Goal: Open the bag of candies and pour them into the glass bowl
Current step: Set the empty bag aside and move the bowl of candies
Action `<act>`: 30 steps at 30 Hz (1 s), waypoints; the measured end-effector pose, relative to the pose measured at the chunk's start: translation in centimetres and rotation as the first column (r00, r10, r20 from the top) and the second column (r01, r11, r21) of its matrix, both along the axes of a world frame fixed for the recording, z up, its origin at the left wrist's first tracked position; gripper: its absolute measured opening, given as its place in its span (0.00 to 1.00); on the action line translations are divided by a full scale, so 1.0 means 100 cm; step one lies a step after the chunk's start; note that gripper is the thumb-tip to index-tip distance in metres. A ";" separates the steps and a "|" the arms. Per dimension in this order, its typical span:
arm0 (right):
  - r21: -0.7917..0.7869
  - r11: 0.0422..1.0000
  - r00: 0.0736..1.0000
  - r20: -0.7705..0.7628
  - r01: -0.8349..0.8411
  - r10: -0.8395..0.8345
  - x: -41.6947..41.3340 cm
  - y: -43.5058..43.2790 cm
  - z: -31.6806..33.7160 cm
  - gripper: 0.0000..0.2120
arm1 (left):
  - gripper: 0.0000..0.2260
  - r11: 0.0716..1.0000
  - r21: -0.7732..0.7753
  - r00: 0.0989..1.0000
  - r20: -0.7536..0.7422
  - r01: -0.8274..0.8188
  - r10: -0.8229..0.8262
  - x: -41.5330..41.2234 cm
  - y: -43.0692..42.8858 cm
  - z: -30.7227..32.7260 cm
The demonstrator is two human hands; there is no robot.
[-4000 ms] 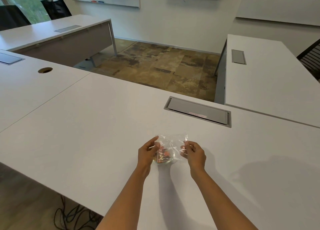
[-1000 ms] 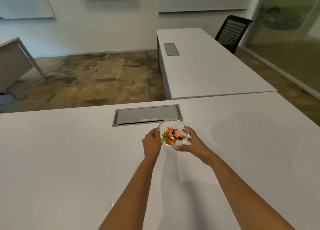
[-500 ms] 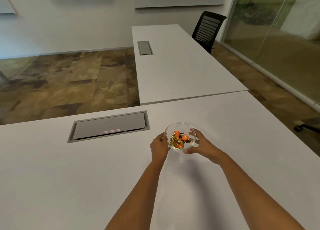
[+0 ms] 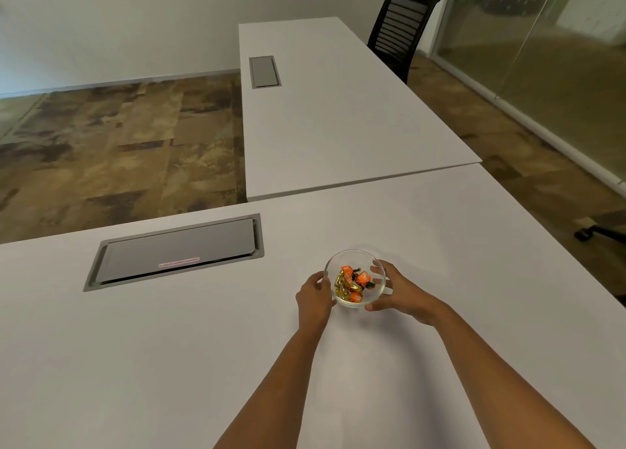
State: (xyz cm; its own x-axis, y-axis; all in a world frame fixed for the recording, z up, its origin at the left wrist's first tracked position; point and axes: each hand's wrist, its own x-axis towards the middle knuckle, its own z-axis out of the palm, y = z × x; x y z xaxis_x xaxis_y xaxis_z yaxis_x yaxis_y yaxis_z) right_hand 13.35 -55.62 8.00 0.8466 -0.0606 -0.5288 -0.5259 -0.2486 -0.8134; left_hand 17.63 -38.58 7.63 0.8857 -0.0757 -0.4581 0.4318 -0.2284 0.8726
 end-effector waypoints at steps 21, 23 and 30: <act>0.077 0.995 0.997 -0.025 -0.065 0.067 0.006 0.003 -0.020 0.47 | 0.15 0.998 0.058 0.999 0.026 -0.022 0.021 -0.004 0.011 -0.019; 0.080 0.994 0.997 -0.020 -0.073 0.075 0.007 0.005 -0.020 0.46 | 0.15 0.998 0.058 0.999 0.031 -0.026 0.025 -0.004 0.012 -0.018; 0.080 0.994 0.996 -0.016 -0.081 0.082 0.008 0.007 -0.023 0.47 | 0.15 0.998 0.065 0.999 0.036 -0.025 0.023 -0.002 0.016 -0.018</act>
